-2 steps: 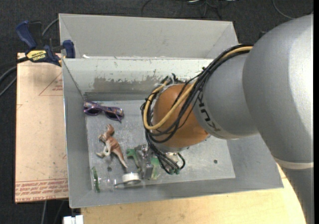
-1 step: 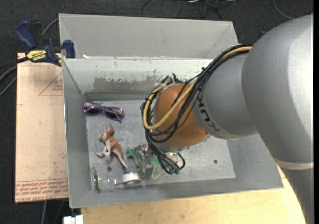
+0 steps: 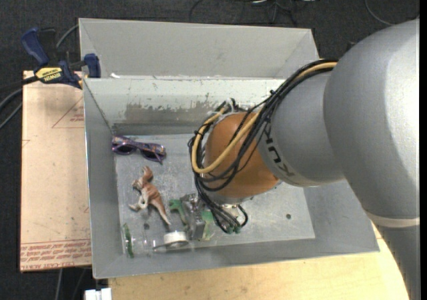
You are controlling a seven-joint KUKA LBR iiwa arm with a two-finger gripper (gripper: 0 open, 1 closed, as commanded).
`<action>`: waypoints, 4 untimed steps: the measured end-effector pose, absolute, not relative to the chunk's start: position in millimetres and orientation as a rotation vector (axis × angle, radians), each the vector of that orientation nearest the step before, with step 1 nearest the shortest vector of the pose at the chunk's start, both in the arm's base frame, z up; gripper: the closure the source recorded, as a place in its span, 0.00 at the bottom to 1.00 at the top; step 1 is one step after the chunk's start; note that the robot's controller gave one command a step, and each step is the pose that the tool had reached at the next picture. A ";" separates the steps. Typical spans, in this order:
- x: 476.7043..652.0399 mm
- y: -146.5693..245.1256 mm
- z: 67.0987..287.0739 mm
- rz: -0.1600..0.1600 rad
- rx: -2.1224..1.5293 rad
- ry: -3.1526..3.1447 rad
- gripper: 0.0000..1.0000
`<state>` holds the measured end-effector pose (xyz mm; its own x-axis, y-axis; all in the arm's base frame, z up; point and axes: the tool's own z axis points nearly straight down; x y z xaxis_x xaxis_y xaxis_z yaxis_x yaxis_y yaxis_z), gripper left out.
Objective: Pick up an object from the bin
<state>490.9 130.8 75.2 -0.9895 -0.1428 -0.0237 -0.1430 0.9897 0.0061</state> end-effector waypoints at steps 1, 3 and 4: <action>489.2 148.5 73.9 0.008 -0.472 3.073 1.00; 486.0 149.7 70.4 0.011 -0.476 3.079 1.00; 486.0 149.7 70.4 0.011 -0.476 3.079 1.00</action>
Offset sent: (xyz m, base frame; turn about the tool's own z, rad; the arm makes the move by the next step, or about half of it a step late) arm 0.0000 0.0000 0.0000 0.0000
